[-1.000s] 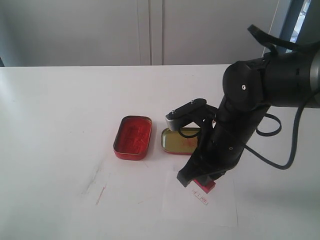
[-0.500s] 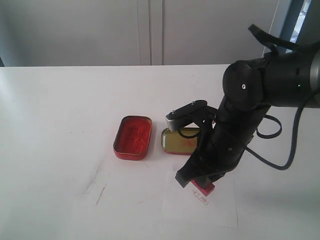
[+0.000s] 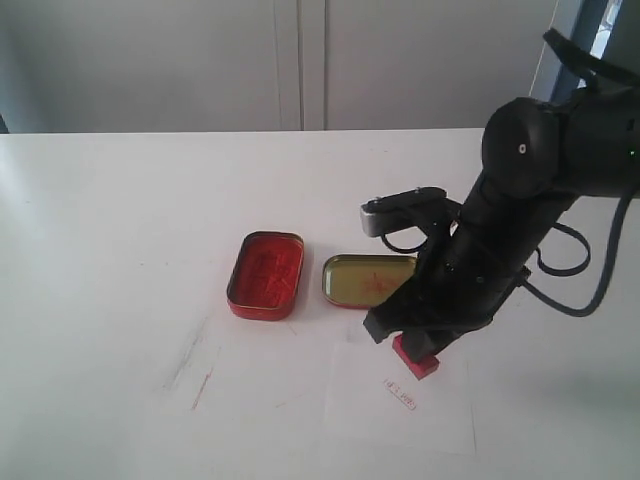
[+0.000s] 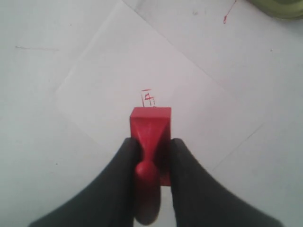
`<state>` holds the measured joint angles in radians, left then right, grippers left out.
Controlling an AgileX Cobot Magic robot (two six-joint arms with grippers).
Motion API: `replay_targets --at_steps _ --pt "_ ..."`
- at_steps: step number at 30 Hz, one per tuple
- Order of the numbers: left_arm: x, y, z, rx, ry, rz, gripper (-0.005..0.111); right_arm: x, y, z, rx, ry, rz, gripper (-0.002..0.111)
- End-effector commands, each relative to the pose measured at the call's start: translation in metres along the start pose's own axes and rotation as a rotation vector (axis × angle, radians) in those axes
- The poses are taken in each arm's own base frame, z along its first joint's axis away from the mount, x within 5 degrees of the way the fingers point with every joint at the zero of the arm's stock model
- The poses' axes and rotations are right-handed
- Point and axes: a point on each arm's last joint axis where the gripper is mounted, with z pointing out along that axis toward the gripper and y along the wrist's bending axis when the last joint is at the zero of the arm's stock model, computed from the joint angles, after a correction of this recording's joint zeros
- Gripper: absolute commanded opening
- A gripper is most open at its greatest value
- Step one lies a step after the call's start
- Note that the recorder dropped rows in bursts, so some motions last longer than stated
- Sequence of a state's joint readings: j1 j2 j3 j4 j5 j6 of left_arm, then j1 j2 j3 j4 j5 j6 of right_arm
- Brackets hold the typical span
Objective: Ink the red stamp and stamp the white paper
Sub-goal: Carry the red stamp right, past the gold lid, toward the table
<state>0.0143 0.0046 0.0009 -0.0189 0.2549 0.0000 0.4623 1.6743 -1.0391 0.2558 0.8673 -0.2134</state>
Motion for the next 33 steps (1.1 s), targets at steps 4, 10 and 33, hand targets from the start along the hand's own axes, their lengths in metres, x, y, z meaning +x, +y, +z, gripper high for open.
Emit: replay_targets --at_steps 4,10,33 --pt "-0.001 0.0 0.0 0.005 -0.007 -0.001 0.0 -0.002 -0.017 -0.02 -0.081 -0.084 0.063 0.0" --pt "-0.001 0.0 0.0 0.005 -0.007 -0.001 0.0 0.0 -0.035 -0.029 -0.132 -0.123 0.12 0.0" --pt "-0.001 0.0 0.0 0.005 -0.007 -0.001 0.0 0.028 -0.118 -0.01 -0.35 -0.323 0.388 0.0"
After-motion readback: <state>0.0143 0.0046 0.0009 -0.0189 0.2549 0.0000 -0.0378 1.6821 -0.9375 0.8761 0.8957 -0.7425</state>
